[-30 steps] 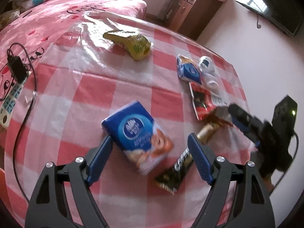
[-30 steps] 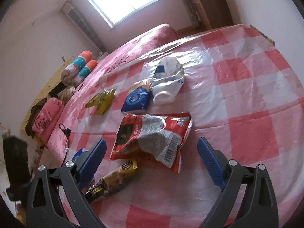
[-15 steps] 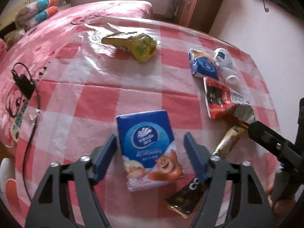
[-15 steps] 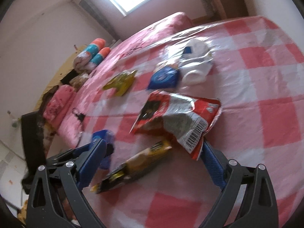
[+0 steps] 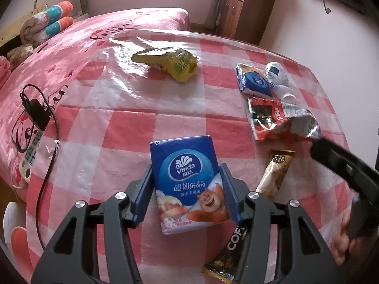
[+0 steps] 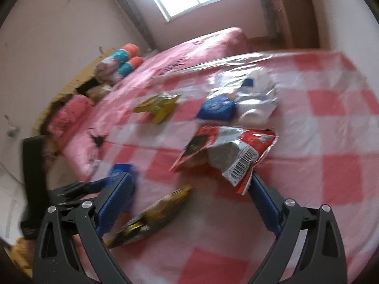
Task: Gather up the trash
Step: 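Grasp the blue Vinda tissue pack with the left tool while the right tool grasps the red chip bag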
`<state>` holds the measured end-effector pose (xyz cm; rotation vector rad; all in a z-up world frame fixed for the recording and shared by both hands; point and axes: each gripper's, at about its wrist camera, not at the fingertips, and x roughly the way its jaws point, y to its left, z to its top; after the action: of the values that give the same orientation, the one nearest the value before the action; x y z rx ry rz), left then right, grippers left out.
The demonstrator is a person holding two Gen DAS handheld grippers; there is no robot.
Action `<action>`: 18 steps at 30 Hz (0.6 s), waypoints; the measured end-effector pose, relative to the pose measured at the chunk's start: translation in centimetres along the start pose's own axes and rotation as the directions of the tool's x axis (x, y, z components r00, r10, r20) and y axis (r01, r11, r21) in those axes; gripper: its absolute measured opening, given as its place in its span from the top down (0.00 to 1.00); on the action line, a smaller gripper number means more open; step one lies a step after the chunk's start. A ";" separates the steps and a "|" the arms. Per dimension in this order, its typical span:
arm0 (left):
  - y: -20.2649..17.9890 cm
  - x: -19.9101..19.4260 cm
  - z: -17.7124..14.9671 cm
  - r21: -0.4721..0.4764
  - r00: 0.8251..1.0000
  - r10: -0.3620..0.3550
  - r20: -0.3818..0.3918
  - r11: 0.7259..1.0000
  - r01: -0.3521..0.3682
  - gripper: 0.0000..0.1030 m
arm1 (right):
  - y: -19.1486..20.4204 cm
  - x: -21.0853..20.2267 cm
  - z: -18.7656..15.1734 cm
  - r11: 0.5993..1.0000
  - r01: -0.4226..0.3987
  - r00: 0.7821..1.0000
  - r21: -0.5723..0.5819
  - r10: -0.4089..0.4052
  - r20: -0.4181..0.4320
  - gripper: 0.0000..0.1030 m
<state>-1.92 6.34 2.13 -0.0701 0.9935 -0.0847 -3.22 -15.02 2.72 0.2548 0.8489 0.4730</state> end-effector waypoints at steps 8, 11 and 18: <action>0.7 -0.3 -0.4 -0.004 1.000 -0.017 -0.010 1.000 0.017 0.46 | -1.6 1.9 1.1 0.994 0.105 0.994 0.037 -0.105 -0.017 0.08; 0.8 -0.3 -0.6 -0.008 0.999 -0.031 -0.012 0.999 0.031 0.46 | -1.9 2.4 1.5 0.991 0.117 0.993 0.063 -0.116 -0.015 0.08; 0.9 -0.2 -0.5 -0.008 0.999 -0.051 -0.011 0.999 0.051 0.46 | -1.8 4.2 2.3 0.979 0.195 0.981 0.050 -0.195 -0.019 0.06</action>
<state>-2.42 7.20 1.93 -0.1020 1.0038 -0.1282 1.46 -14.56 0.77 0.2136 0.8910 0.2700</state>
